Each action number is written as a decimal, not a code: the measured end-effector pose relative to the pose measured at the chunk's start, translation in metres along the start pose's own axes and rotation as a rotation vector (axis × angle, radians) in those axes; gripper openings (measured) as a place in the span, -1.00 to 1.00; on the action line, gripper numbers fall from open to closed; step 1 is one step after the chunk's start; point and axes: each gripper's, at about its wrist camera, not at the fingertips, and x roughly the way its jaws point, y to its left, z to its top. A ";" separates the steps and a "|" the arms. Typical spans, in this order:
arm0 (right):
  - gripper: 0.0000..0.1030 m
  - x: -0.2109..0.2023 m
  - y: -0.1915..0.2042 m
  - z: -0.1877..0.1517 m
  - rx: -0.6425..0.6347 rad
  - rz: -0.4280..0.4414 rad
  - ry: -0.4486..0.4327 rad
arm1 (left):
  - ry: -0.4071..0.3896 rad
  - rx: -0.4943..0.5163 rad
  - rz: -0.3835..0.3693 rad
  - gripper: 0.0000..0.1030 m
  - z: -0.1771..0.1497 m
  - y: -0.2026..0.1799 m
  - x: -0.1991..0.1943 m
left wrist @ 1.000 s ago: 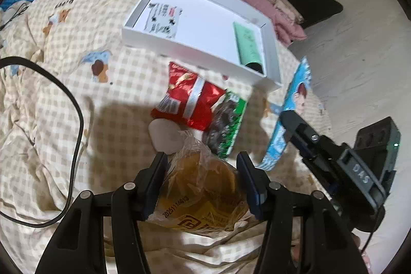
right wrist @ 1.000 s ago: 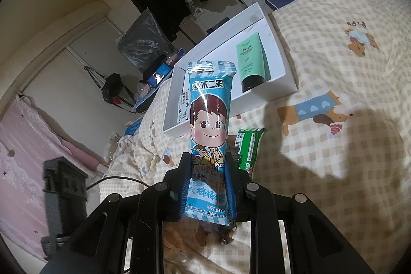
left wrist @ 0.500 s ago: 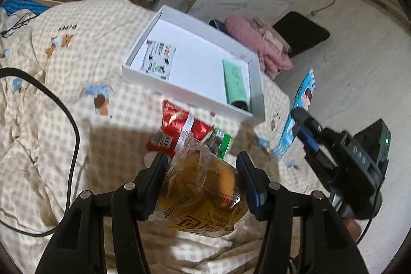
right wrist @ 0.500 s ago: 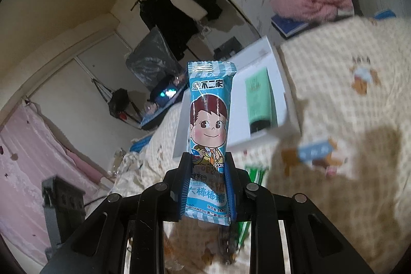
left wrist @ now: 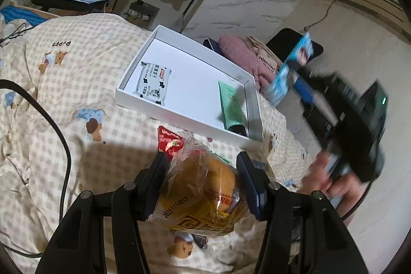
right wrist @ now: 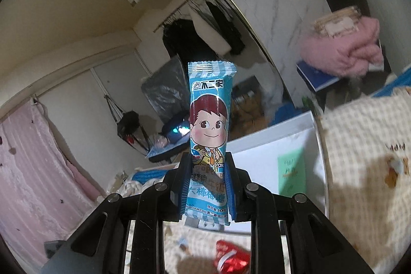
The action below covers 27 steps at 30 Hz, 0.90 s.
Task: Organize objects
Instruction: 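Carry the bread bun and candy pack over the white tray with both tools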
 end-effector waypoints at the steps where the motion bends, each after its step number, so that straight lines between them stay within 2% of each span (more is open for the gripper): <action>1: -0.50 0.002 -0.004 -0.005 0.002 -0.006 0.005 | -0.002 -0.004 0.004 0.16 0.003 0.000 0.003; 6: -0.50 0.012 -0.025 -0.020 0.034 -0.001 0.036 | -0.017 0.013 0.050 0.16 0.031 -0.008 0.033; 10: -0.50 0.015 -0.032 -0.025 0.036 -0.013 0.037 | -0.008 -0.040 0.047 0.16 0.055 -0.005 0.058; 17: -0.50 0.020 -0.033 -0.033 -0.028 -0.049 0.017 | -0.097 -0.032 0.052 0.16 0.088 0.003 0.087; 22: -0.50 0.030 -0.026 -0.044 -0.110 -0.078 0.014 | -0.108 -0.082 0.082 0.16 0.089 0.027 0.102; 27: -0.50 0.041 -0.019 -0.056 -0.184 -0.120 0.034 | -0.112 -0.116 0.067 0.15 0.081 0.043 0.105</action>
